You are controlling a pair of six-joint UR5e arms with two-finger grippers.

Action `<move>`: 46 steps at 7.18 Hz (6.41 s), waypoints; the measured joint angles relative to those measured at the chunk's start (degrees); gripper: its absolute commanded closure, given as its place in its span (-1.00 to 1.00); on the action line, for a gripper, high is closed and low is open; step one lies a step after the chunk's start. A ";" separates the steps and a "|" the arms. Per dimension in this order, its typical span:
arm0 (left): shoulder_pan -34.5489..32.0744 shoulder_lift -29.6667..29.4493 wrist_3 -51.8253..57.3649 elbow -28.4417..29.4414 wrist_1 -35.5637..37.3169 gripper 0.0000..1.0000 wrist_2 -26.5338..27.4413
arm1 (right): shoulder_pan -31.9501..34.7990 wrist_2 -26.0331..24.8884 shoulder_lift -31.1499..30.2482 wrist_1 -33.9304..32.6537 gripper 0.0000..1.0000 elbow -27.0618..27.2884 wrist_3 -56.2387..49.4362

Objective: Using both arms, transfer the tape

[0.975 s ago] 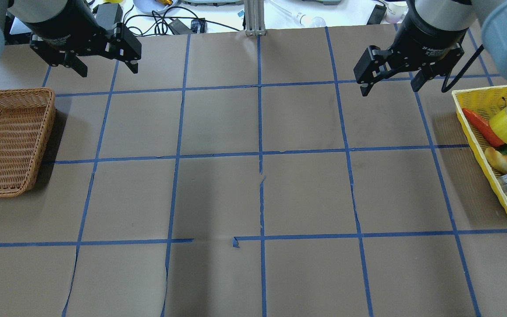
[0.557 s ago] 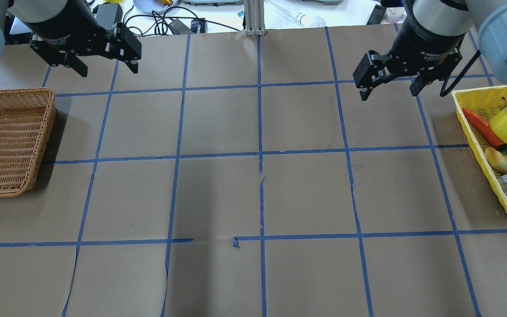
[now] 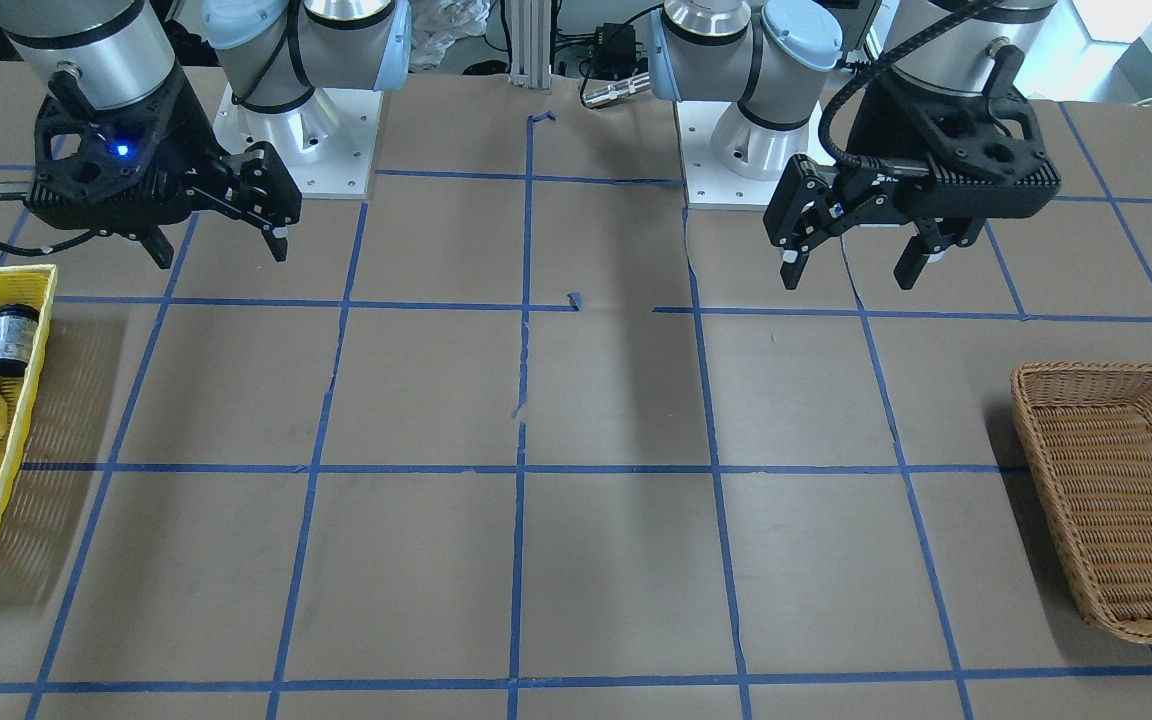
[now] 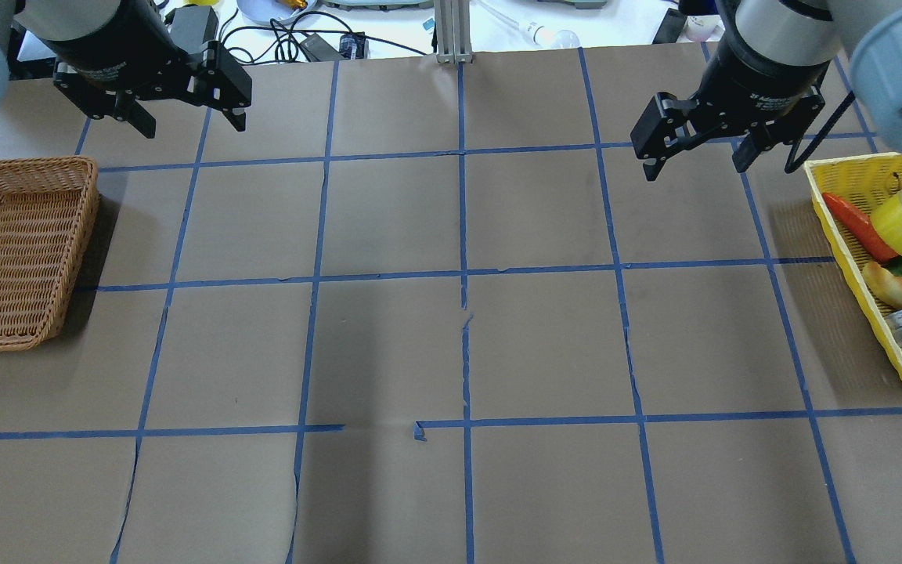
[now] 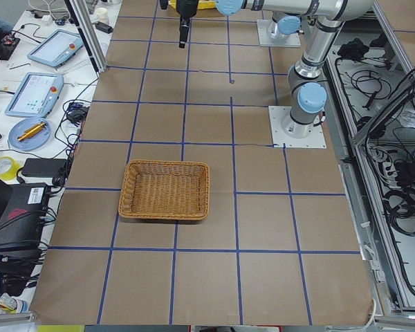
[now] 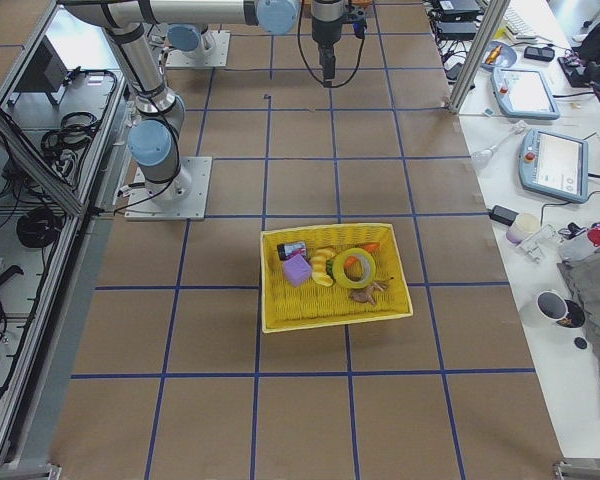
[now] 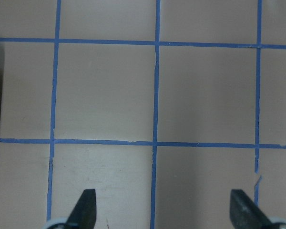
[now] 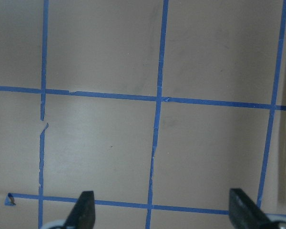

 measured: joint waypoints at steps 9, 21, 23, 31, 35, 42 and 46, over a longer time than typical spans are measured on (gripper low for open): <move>0.00 -0.06 0.00 0.00 0.01 -1.00 -0.09 | 0.00 -2.02 -0.01 0.04 -1.00 0.25 0.04; 0.10 0.18 0.34 0.33 -5.94 -1.00 -0.01 | -36.63 2.23 14.05 -14.13 -1.00 0.16 -48.47; 0.09 0.20 0.35 0.28 -5.89 -1.00 -0.04 | -40.59 6.07 19.93 -17.08 -1.00 0.31 -53.86; 0.09 0.20 0.43 0.22 -5.87 -1.00 -0.09 | -41.57 6.84 27.58 -20.26 1.00 1.45 -49.66; 0.09 0.20 0.48 0.26 -5.87 -1.00 -0.10 | -35.99 3.50 17.92 -15.91 1.00 0.11 -40.16; 0.09 0.22 0.29 0.25 -5.87 -1.00 -0.10 | 5.99 0.78 25.05 -27.60 1.00 -2.98 26.63; 0.09 0.58 0.29 0.12 -5.87 -1.00 -0.13 | 17.17 -2.44 38.27 -29.13 1.00 -15.25 45.48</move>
